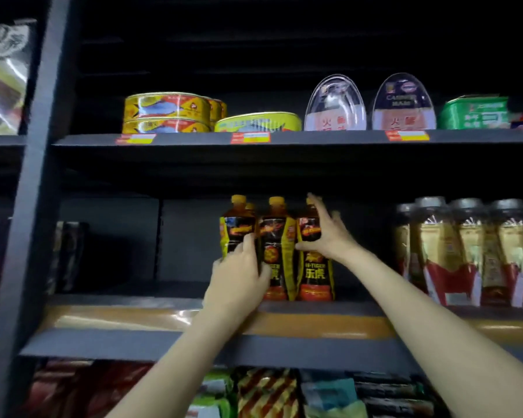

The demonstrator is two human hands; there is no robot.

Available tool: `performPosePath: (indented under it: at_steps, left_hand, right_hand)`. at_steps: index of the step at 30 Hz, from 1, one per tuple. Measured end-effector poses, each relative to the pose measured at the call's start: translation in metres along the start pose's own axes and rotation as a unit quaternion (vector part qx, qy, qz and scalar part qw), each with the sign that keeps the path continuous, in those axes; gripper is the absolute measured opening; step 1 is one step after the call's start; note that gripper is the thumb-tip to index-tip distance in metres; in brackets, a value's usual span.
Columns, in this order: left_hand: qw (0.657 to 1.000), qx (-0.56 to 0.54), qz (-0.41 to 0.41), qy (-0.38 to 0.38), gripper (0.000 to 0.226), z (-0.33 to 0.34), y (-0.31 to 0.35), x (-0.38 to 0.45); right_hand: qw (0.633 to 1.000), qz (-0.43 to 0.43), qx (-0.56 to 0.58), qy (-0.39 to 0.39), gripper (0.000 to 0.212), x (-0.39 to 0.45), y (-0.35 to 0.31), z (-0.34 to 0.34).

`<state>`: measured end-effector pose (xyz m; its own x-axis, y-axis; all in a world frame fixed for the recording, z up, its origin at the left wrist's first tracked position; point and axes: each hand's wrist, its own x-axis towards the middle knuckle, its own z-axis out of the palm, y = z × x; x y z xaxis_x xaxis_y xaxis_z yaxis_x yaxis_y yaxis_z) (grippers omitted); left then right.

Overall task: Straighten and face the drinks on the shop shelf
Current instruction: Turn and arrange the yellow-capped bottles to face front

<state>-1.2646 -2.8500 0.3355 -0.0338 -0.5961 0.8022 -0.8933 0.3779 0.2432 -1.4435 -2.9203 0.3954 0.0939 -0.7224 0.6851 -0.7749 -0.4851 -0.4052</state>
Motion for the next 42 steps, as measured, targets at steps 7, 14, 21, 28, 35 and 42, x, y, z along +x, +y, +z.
performPosePath:
  at_steps: [7, 14, 21, 28, 35, 42]
  left_hand:
    - [0.997, -0.042, 0.053, 0.024, 0.049, 0.01, -0.009, 0.004]
    - [0.995, -0.061, 0.065, 0.041, 0.038, 0.005, -0.005, 0.001]
    - [0.948, -0.305, 0.075, 0.052, 0.032, -0.037, 0.016, -0.014]
    - [0.873, -0.478, 0.043, -0.089, 0.071, -0.05, 0.034, -0.032]
    - [0.873, -0.464, 0.148, 0.02, 0.069, -0.077, 0.03, -0.019]
    - [0.896, -0.388, 0.213, -0.023, 0.077, -0.081, 0.041, -0.02]
  right_hand:
    - [0.991, 0.002, -0.109, 0.075, 0.103, -0.049, -0.02, -0.027]
    - [0.963, 0.013, 0.196, 0.182, 0.111, -0.094, -0.034, -0.049]
    - [0.808, 0.061, 0.539, 0.229, 0.088, -0.1, -0.041, -0.06]
    - [0.74, 0.02, 0.644, 0.195, 0.08, -0.103, -0.056, -0.062]
    - [0.784, 0.156, 0.601, -0.016, 0.046, -0.111, -0.046, -0.083]
    - [0.684, 0.213, 0.697, 0.018, 0.058, -0.111, -0.05, -0.068]
